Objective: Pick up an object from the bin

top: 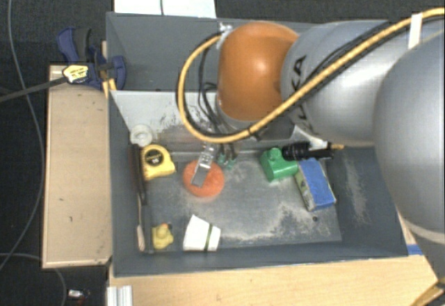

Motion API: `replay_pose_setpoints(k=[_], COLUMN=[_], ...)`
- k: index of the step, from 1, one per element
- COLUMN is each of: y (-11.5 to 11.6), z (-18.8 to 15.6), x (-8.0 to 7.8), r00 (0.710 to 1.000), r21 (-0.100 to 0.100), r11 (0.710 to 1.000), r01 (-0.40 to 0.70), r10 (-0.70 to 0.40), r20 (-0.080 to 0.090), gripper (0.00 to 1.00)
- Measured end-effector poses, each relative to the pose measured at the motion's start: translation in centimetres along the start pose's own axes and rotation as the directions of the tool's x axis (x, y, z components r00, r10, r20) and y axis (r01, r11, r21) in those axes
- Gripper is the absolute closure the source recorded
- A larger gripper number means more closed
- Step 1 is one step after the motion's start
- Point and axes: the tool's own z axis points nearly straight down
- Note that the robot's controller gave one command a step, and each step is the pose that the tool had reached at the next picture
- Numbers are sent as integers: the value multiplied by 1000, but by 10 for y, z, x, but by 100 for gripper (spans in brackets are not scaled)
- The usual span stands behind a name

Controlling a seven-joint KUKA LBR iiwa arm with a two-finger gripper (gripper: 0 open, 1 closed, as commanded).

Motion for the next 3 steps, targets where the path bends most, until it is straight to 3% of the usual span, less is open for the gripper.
replay_pose_setpoints(k=[1,2,3], y=[-6,-22,-36], z=[6,-22,1], x=[-4,-5,-7], r00=[1000,1000,1000], r21=[-8,1,-7], r11=[1000,1000,1000], r01=[-4,-8,-4], r10=[4,8,4], r20=[8,-3,8], gripper=[0,0,0])
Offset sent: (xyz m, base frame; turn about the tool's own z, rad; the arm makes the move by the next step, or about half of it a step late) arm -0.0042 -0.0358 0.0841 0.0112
